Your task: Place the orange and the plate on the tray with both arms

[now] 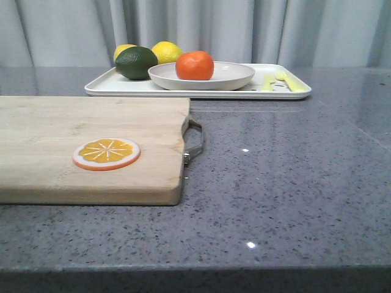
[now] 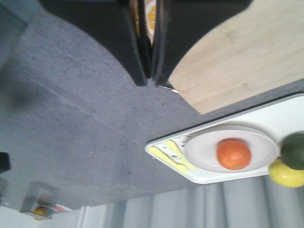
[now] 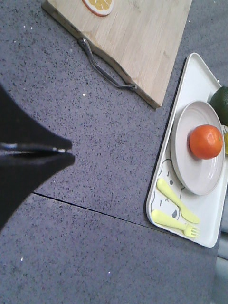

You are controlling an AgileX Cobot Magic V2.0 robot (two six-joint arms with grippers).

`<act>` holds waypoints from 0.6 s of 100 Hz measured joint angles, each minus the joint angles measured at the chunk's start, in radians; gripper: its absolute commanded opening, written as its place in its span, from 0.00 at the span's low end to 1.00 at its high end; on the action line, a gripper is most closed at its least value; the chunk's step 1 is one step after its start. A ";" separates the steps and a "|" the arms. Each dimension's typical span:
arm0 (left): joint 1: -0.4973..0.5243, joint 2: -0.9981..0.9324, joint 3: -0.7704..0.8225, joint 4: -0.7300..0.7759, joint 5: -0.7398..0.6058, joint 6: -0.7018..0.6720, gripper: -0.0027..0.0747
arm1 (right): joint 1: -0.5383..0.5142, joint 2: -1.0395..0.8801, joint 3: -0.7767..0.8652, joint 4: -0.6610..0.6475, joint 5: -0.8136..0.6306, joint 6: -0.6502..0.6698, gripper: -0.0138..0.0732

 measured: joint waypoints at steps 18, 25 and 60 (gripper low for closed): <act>0.144 -0.065 0.057 0.064 -0.025 0.000 0.01 | 0.000 0.000 0.000 0.000 0.000 0.000 0.11; 0.191 -0.110 0.102 0.093 -0.062 0.000 0.01 | 0.000 0.000 0.000 0.000 0.000 0.000 0.11; 0.454 -0.364 0.370 0.182 -0.234 0.000 0.01 | 0.000 0.000 0.000 0.000 0.000 0.000 0.11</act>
